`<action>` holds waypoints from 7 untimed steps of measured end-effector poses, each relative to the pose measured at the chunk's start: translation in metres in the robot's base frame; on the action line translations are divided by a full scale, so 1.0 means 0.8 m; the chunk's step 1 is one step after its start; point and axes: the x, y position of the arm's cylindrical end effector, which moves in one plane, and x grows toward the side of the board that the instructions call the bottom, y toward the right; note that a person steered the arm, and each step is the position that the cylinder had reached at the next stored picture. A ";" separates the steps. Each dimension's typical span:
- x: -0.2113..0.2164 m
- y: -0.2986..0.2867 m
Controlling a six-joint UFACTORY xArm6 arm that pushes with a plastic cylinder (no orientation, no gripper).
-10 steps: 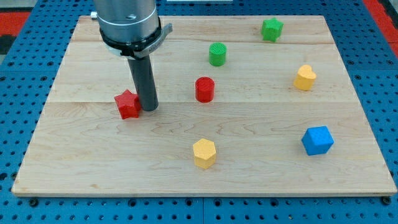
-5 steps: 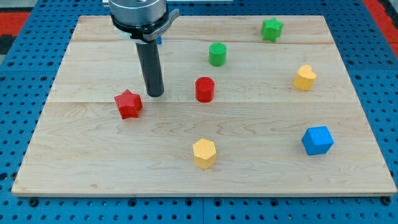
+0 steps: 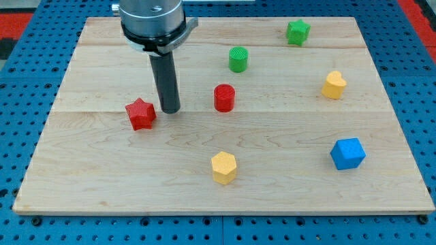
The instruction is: Place the red star towards the bottom left corner
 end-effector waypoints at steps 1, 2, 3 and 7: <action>-0.009 -0.061; 0.042 -0.100; 0.066 -0.132; 0.105 -0.121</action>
